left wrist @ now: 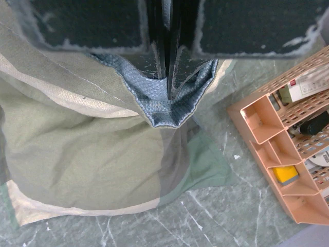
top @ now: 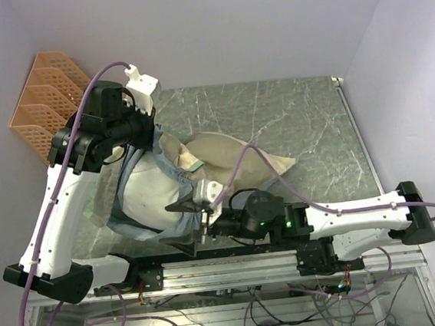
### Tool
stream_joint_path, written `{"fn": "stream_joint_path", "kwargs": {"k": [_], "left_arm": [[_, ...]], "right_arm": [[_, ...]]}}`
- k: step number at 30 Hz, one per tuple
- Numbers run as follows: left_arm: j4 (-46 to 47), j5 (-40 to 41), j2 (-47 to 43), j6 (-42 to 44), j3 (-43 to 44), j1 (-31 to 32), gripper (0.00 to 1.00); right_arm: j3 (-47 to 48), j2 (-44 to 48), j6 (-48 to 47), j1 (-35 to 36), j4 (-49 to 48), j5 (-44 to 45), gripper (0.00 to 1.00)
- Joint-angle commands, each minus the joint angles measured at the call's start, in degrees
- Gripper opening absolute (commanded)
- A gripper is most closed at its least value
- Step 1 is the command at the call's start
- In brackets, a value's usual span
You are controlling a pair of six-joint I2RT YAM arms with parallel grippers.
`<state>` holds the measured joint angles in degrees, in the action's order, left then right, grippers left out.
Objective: Remove the pillowcase from the pillow
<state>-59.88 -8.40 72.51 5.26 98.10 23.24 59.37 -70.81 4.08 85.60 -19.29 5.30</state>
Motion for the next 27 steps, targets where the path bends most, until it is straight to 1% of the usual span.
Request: {"fn": "stream_joint_path", "kwargs": {"k": [1,3,7,11,15,19,21,24,27], "left_arm": [[1.04,-3.66,0.13,-2.69,2.79,1.39,0.07],[0.57,-3.6,-0.06,-2.83,3.19,2.3,0.07],[-0.71,-3.44,-0.18,-2.16,4.37,3.12,0.07],[-1.32,-3.17,-0.37,-0.4,4.21,3.7,0.07],[-1.54,-2.47,-0.74,1.33,3.36,4.43,0.07],[-2.31,-3.88,0.13,0.94,3.97,5.31,0.07],[-2.52,-4.75,0.6,0.25,4.55,5.62,0.07],[-3.1,-5.64,1.11,0.25,5.51,5.67,0.07],[-4.08,-6.11,1.52,0.78,5.95,5.75,0.07]], "right_arm": [[3.72,-4.6,-2.16,1.45,0.11,8.2,0.71],[6.51,-6.79,-3.19,1.28,2.16,13.66,0.75],[11.97,-11.19,-4.04,-0.42,7.14,25.52,0.76],[14.43,-13.09,-5.91,-0.38,9.54,33.28,0.76],[14.39,-12.58,-6.0,-0.39,11.86,39.45,0.76],[14.76,-14.23,-4.45,-1.72,14.33,39.92,0.78],[15.63,-16.13,-2.2,-3.24,15.78,37.74,0.78],[14.36,-17.44,1.13,-5.93,14.14,32.48,0.78],[14.57,-19.3,5.3,-10.18,13.8,28.09,0.78]]}}
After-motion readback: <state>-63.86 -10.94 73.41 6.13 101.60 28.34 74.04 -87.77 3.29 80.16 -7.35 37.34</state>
